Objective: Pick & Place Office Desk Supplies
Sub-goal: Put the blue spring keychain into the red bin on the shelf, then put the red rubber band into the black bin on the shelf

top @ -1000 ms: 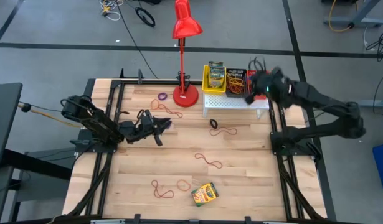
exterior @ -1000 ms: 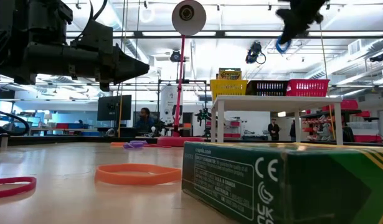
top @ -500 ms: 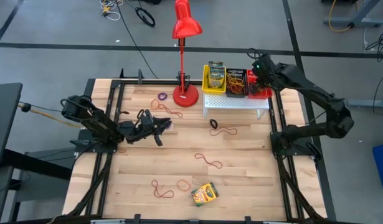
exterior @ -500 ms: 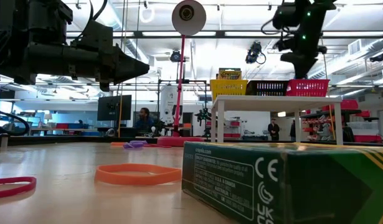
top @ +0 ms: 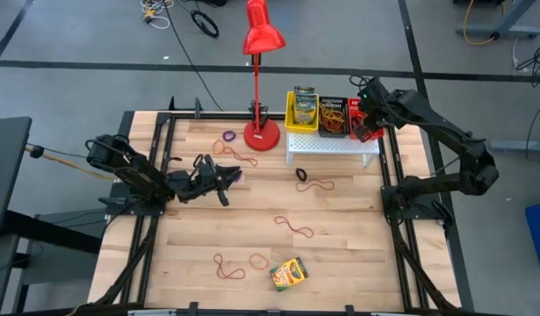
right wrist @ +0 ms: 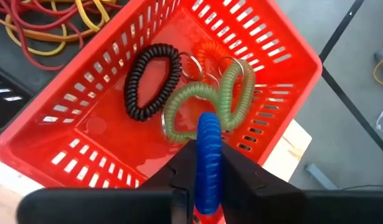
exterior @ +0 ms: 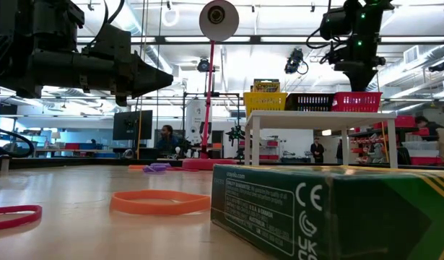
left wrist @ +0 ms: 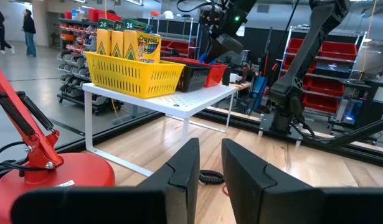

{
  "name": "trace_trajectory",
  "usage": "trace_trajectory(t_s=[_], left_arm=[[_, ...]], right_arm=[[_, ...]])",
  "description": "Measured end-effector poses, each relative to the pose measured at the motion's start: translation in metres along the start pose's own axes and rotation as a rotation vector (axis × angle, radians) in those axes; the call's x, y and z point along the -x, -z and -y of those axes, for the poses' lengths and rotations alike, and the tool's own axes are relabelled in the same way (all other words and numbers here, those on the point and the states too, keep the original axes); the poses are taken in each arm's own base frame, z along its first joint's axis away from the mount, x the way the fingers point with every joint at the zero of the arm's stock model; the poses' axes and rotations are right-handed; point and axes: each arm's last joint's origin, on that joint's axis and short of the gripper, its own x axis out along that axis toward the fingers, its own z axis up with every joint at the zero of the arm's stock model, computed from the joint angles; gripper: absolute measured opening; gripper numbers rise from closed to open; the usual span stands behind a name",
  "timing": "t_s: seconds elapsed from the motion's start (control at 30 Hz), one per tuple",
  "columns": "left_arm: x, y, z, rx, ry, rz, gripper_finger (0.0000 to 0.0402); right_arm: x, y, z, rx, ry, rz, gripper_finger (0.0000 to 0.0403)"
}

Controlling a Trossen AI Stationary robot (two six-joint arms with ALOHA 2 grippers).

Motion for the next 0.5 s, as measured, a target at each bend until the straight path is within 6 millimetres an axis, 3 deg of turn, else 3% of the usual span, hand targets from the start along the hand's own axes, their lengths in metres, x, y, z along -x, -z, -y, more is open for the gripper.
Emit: trace_trajectory(t_s=[0.37,0.5], left_arm=[[-0.0001,0.0,0.0,0.0,0.0,0.0,0.0074],[-0.0001,0.0,0.0,0.0,0.0,0.0,0.0074]], right_arm=[[0.001,0.001,0.0019,0.035,0.076,-0.005,0.0157],[0.01,0.0079,0.0028,0.058,0.092,0.009,0.0152]])
